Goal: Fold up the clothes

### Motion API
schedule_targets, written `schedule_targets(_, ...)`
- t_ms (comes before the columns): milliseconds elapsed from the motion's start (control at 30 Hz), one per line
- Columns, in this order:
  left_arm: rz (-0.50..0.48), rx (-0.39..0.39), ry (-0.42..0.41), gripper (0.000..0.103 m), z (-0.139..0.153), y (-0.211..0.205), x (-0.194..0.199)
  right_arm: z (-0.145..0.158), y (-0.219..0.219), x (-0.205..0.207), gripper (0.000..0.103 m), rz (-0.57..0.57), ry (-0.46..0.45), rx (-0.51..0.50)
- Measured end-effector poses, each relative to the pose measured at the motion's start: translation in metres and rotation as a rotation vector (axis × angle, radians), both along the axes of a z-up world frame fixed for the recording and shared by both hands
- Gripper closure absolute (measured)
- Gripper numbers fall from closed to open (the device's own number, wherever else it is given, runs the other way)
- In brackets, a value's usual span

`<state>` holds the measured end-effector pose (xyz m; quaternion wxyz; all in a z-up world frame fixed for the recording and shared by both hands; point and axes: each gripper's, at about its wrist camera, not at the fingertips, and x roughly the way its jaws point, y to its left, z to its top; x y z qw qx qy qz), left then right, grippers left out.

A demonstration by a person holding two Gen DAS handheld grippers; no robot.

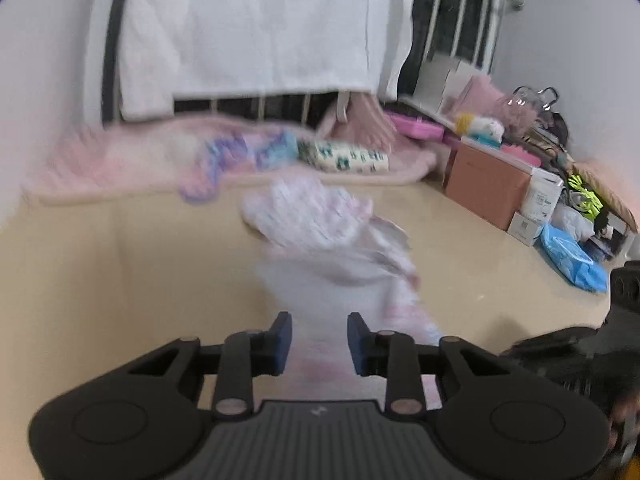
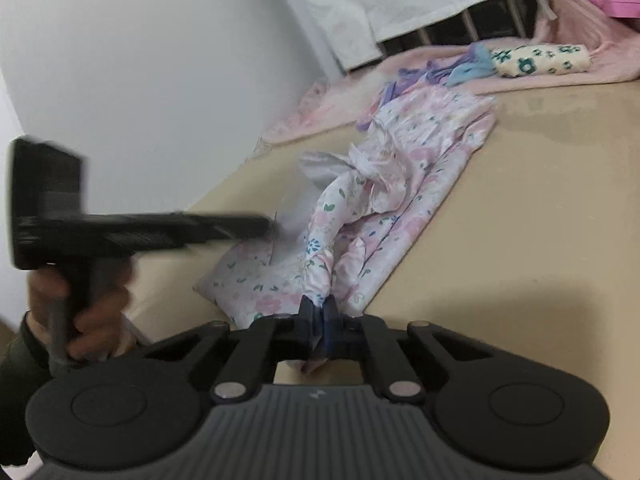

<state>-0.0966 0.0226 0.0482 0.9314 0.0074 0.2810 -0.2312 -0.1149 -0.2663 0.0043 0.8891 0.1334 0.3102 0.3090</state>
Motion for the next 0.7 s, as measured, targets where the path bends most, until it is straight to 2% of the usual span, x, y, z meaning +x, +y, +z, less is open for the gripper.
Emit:
schedule_targets(100,-0.067,0.032,0.007,0.069,-0.005,0.016,-0.011,0.014,-0.011,-0.018,0.095,-0.074,-0.087,-0.016)
schedule_targets(233,-0.14,0.029,-0.031,0.07,-0.013,-0.009,-0.022,0.037,0.012,-0.029,0.094,-0.12,-0.303,-0.184)
schedule_targets(300,-0.171,0.041,-0.024,0.07,-0.019,-0.027,-0.021,0.036,0.03,-0.019,0.094,-0.096,-0.298,-0.246)
schedule_targets(367,-0.165,0.06,-0.006,0.07,-0.025,-0.04,-0.017,0.028,0.047,-0.009,0.094,-0.091,-0.227,-0.351)
schedule_targets(433,-0.14,0.067,0.017,0.07,-0.03,-0.045,-0.011,0.02,0.047,-0.007,0.094,-0.109,-0.165,-0.389)
schedule_targets(533,-0.131,0.029,0.05,0.07,-0.029,-0.043,-0.001,0.015,0.027,-0.013,0.093,-0.169,-0.072,-0.32)
schedule_targets(600,-0.128,0.002,0.066,0.07,-0.027,-0.041,0.006,0.017,0.014,-0.021,0.083,-0.178,-0.057,-0.284)
schedule_targets(667,-0.116,0.005,0.063,0.07,-0.022,-0.039,0.014,0.027,0.004,-0.033,0.055,-0.214,-0.105,-0.255)
schedule_targets(700,-0.089,0.001,0.073,0.067,-0.019,-0.037,0.023,0.035,-0.001,-0.034,0.054,-0.247,-0.137,-0.24)
